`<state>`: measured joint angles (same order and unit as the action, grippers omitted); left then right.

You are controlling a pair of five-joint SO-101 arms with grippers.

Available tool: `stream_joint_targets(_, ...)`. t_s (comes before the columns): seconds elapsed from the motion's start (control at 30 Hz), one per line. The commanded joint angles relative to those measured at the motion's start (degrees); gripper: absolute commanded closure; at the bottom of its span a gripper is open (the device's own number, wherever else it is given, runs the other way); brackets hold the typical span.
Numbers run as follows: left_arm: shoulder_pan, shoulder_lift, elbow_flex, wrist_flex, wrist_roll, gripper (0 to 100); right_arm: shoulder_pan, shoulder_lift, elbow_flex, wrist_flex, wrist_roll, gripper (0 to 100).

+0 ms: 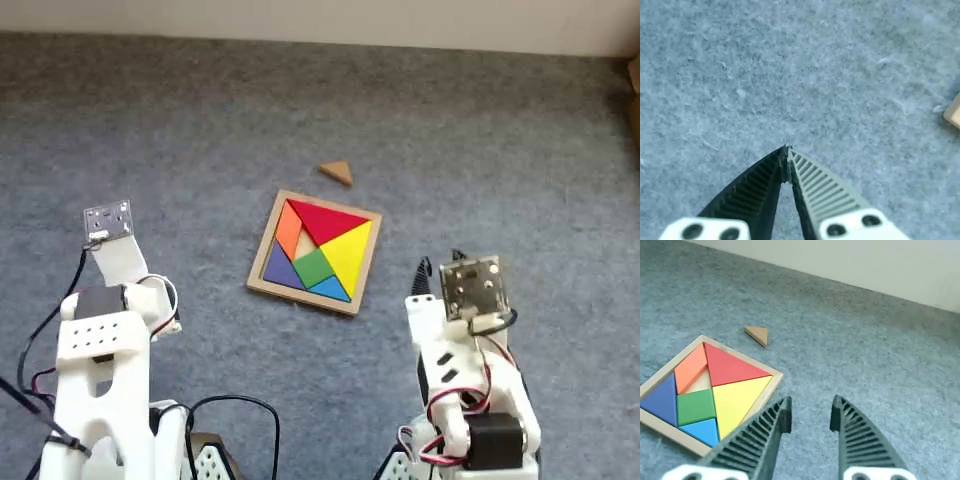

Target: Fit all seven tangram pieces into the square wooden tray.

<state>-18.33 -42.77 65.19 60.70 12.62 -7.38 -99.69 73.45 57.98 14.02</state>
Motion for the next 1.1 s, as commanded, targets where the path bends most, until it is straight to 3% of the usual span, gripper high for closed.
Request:
stream_joint_targets(0.0, -0.66, -1.27, 1.27, -4.04, -0.44, 99, -4.26, 17.01, -10.59, -4.18, 0.53, 85.4)
stream_joint_targets(0.27, -0.75, -1.19, 1.89, -4.57, -0.44, 99, -10.42, 52.26, -30.11, -10.86, 0.53, 84.4)
stream_joint_targets(0.47, -0.75, -1.19, 1.89, -4.57, -0.44, 99, -13.23, 76.62, -46.02, -12.0, 0.18, 71.4)
stream_joint_targets(0.63, -0.75, -0.92, 1.98, -4.4, -0.44, 99, -13.76, 94.37, -60.44, -12.0, 0.18, 70.5)
stream_joint_targets(1.07, -0.84, -1.27, 4.18, -4.4, -5.27, 99, -16.48, 115.47, -78.11, -11.91, 0.18, 70.5)
